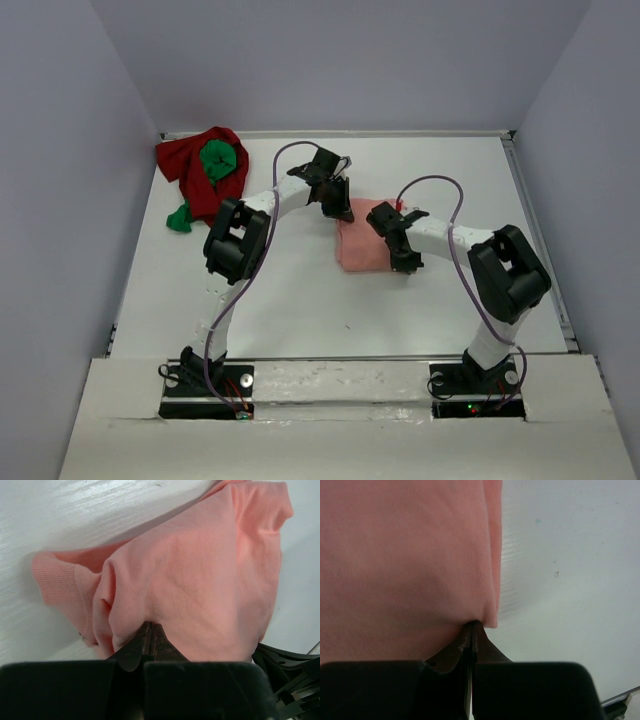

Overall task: Fold and stack the t-shirts
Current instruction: Fold the tshirt, then neatly place the folded tshirt to the corner

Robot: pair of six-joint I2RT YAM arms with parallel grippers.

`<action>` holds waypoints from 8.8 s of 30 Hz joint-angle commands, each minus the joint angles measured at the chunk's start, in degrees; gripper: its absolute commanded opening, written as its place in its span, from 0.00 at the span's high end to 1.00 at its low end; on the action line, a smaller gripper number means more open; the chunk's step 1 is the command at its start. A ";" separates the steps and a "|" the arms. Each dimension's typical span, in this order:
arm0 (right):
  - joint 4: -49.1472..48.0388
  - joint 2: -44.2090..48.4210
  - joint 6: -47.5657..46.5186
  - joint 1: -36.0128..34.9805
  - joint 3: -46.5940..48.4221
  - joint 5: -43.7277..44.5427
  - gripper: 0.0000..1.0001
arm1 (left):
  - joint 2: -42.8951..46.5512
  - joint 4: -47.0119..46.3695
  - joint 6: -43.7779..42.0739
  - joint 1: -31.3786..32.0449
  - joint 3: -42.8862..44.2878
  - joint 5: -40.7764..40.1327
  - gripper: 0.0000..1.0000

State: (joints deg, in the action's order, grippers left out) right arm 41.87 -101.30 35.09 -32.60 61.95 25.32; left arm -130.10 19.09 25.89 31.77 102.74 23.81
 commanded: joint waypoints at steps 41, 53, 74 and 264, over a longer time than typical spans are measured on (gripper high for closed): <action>-0.47 -11.11 -6.44 -0.18 17.77 -11.97 1.00 | 1.69 -0.20 -0.93 -0.22 -0.35 2.20 1.00; 6.11 -1.37 -4.94 -0.80 19.25 -0.98 1.00 | 2.05 0.24 -1.02 -0.22 -0.35 1.94 1.00; -5.13 5.15 -12.68 27.67 13.01 -44.46 0.32 | 9.16 1.47 -2.42 -0.39 -4.30 3.35 1.00; -8.03 -55.50 -40.19 46.75 91.06 0.51 0.08 | 39.75 15.10 -6.55 2.77 -19.42 6.77 0.71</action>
State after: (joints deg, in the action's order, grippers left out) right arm 35.79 -155.44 -4.91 13.82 150.30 26.15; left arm -93.89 33.71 19.99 34.15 81.80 28.47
